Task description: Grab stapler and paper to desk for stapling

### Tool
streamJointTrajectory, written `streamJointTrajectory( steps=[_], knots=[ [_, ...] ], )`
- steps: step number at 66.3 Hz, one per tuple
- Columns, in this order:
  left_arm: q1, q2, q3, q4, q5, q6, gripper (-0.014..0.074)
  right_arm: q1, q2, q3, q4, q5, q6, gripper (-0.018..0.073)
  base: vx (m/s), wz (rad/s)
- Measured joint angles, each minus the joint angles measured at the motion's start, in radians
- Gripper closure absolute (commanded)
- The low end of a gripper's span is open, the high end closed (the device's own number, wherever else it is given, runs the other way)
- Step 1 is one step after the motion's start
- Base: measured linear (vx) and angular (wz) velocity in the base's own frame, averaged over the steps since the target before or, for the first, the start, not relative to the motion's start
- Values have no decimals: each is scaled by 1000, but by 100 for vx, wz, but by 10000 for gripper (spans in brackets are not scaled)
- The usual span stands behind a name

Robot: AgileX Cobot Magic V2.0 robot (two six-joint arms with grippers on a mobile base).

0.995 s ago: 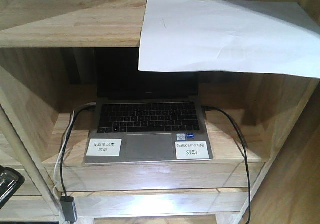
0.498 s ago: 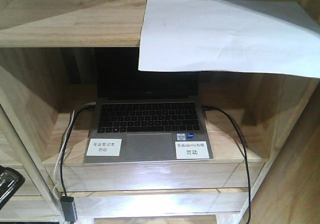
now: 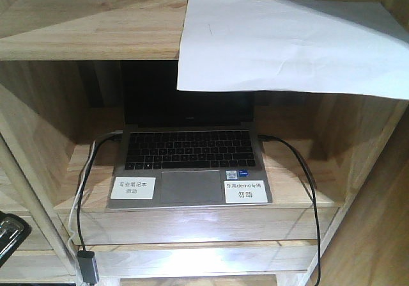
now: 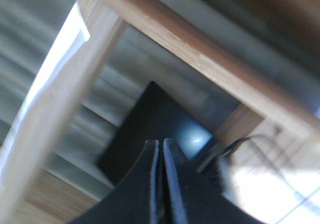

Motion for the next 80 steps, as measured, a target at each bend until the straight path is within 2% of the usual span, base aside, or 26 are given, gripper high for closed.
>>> streamJointTrajectory(
  steps=[8,13,20,30,40,48,54,61,73,80],
  knots=[
    [0,0,0,0,0,0,603,0,57,-15,-17,-21,15,342,0,0],
    [0,0,0,0,0,0,603,0,133,-34,-43,-85,30,251,0,0],
    [0,0,0,0,0,0,603,0,268,-42,-125,-304,110,132,0,0],
    [0,0,0,0,0,0,603,0,491,-57,-232,-604,245,38,0,0],
    [0,0,0,0,0,0,603,0,744,-103,-296,-863,298,29,0,0],
    [0,0,0,0,0,0,603,0,901,-173,-334,-1018,319,29,0,0],
    [0,0,0,0,0,0,603,7,982,-234,-346,-1054,335,29,0,0],
    [0,0,0,0,0,0,603,62,1053,-289,-314,-1056,339,30,0,0],
    [0,0,0,0,0,0,603,200,1170,-356,-182,-1057,285,30,0,0],
    [0,0,0,0,0,0,603,230,1226,-395,-123,-1078,255,30,0,0]
  ],
)
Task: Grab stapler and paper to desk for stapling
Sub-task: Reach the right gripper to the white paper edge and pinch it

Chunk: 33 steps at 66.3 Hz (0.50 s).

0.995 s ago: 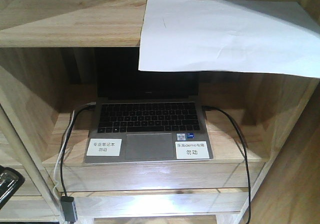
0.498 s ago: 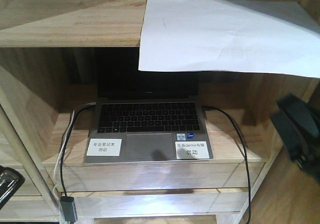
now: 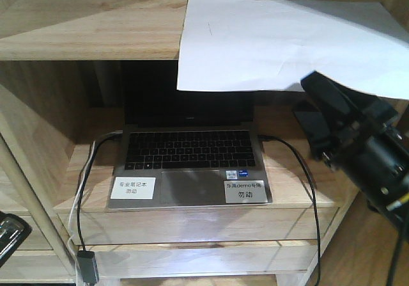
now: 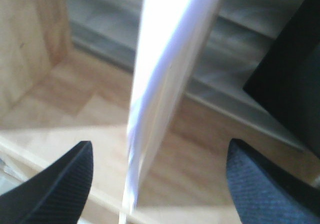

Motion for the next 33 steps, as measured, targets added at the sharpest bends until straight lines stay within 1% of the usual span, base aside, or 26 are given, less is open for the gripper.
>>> streamJointTrajectory(
  steps=[15,21,24,28,31,33],
  knots=[
    [0,0,0,0,0,0,603,8,62,-84,42,-9,-6,30,0,0],
    [0,0,0,0,0,0,603,8,76,-107,67,-15,-6,47,0,0],
    [0,0,0,0,0,0,603,8,80,-112,82,-15,-6,67,0,0],
    [0,0,0,0,0,0,603,8,85,-117,106,-15,-7,115,0,0],
    [0,0,0,0,0,0,603,8,87,-118,122,-16,-7,161,0,0],
    [0,0,0,0,0,0,603,8,88,-118,136,-16,-7,209,0,0]
  ],
)
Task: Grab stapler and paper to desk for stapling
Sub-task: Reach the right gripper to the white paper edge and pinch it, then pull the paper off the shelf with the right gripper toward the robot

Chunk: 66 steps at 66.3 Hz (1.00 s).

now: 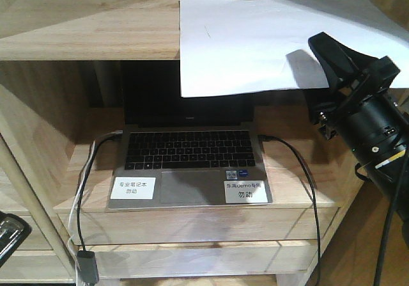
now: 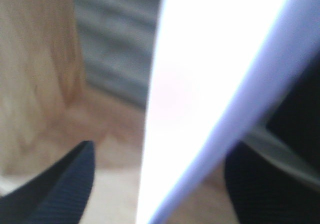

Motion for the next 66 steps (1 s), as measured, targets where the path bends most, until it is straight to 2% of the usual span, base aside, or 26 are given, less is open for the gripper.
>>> streamJointTrajectory(
  steps=[3,11,14,29,43,66],
  knots=[
    [0,0,0,0,0,0,603,0,0,0,12,1,0,265,0,0],
    [0,0,0,0,0,0,603,0,0,0,24,5,-1,513,0,0],
    [0,0,0,0,0,0,603,0,4,0,26,13,-1,576,0,0],
    [0,0,0,0,0,0,603,0,-25,9,-7,53,14,570,0,0],
    [0,0,0,0,0,0,603,0,-197,32,-76,8,-22,568,0,0],
    [0,0,0,0,0,0,603,0,-522,242,-50,181,-103,568,0,0]
  ],
)
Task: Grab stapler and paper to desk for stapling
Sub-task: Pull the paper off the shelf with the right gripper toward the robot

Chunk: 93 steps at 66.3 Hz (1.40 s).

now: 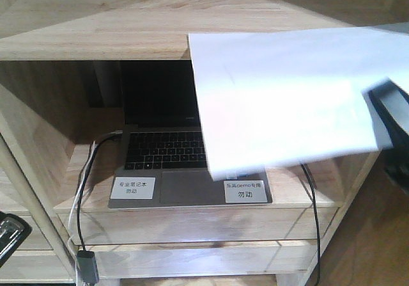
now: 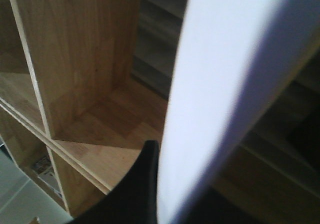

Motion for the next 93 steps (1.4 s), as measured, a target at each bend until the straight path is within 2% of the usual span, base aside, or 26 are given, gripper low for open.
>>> streamJointTrajectory(
  steps=[9,18,25,43,69,93],
  knots=[
    [0,0,0,0,0,0,603,0,-135,56,17,135,-21,567,0,0],
    [0,0,0,0,0,0,603,0,-277,76,17,368,-27,567,0,0],
    [0,0,0,0,0,0,603,0,-386,81,17,493,-28,567,0,0],
    [0,0,0,0,0,0,603,0,-626,84,13,703,-28,564,0,0],
    [0,0,0,0,0,0,603,0,-709,185,62,677,-11,564,0,0],
    [0,0,0,0,0,0,603,0,-709,188,53,663,-11,564,0,0]
  ],
)
